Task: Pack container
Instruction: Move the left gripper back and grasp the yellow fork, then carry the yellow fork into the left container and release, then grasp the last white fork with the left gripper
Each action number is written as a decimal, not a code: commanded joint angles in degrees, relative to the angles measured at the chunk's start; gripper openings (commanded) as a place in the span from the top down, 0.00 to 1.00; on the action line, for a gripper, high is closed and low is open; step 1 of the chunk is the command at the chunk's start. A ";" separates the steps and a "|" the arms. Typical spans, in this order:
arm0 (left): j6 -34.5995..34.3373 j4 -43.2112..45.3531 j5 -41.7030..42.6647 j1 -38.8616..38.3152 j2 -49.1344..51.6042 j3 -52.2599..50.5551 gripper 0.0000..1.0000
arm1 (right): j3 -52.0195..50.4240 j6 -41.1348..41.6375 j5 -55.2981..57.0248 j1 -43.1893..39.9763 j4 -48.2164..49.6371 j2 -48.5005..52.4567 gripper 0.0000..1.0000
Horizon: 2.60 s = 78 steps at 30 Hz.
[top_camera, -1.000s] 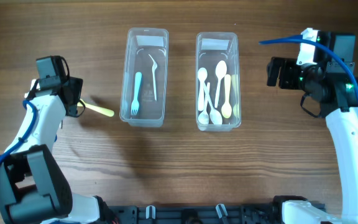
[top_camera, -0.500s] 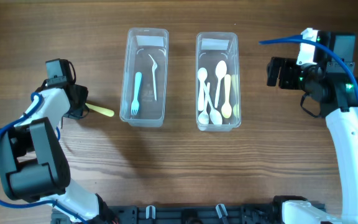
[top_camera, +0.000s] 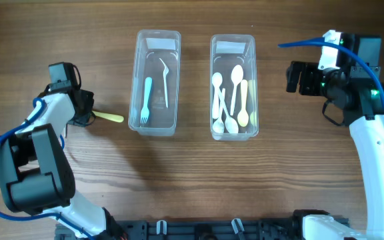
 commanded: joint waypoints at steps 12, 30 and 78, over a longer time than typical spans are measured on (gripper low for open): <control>0.37 -0.68 3.98 0.11 -4.35 0.98 0.96 | 0.85 -0.72 0.76 -0.13 0.15 0.55 0.00; 21.88 5.73 28.59 -0.83 -31.12 3.37 0.96 | 0.85 -0.72 0.76 -0.13 0.15 0.55 0.00; 45.68 -9.33 -8.50 1.46 -23.76 2.91 0.00 | 0.85 -0.72 0.76 -0.13 0.15 0.55 0.00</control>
